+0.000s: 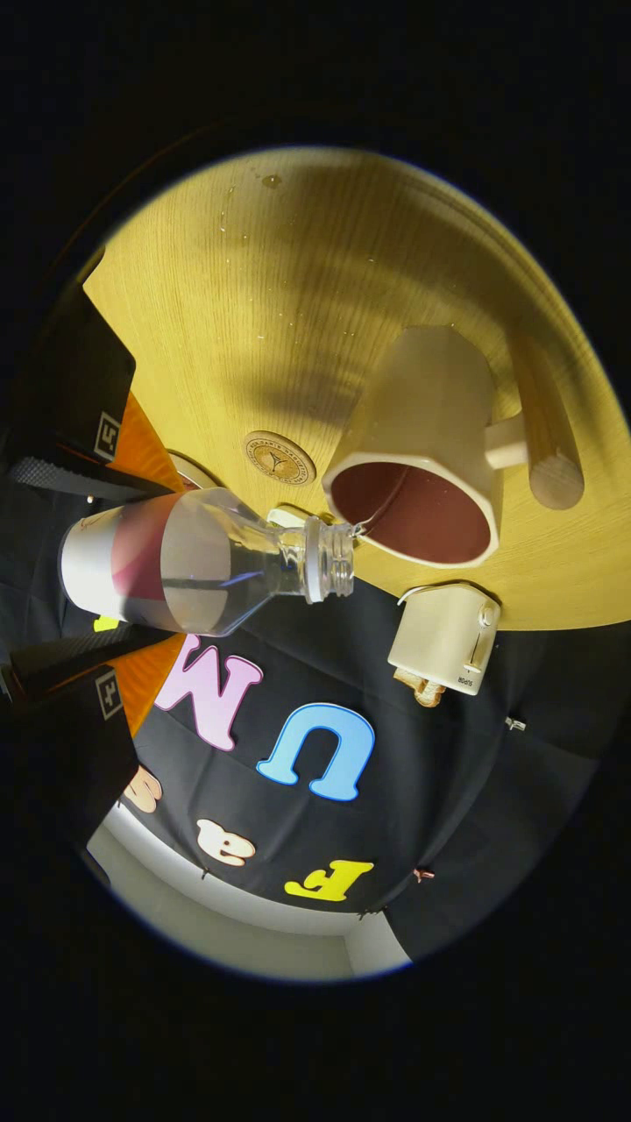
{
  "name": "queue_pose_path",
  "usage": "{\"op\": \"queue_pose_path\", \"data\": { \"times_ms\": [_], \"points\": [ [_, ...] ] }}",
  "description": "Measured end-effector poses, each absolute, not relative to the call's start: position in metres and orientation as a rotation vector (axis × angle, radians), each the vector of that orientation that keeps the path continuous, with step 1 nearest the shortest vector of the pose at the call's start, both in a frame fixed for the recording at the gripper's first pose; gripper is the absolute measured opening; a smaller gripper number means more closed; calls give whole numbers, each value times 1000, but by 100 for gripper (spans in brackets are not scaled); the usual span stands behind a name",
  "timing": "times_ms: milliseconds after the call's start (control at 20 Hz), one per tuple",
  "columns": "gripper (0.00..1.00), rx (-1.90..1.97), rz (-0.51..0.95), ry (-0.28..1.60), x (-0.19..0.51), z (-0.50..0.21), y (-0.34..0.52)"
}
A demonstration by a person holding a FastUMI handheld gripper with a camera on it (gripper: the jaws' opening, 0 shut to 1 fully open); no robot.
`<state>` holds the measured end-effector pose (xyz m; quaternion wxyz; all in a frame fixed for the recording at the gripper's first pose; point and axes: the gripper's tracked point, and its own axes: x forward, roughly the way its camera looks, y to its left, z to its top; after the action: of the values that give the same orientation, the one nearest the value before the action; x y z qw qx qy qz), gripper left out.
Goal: Take the bottle from table, then pour the juice into the cup, finally place the bottle on the coaster
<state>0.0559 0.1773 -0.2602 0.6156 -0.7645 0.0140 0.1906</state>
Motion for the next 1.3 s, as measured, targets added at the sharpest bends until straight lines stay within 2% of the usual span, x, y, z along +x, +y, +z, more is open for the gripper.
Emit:
{"op": "queue_pose_path", "data": {
  "times_ms": [1300],
  "points": [
    [70, -1924, 486, -128, 61, -258, 191]
  ]
}}
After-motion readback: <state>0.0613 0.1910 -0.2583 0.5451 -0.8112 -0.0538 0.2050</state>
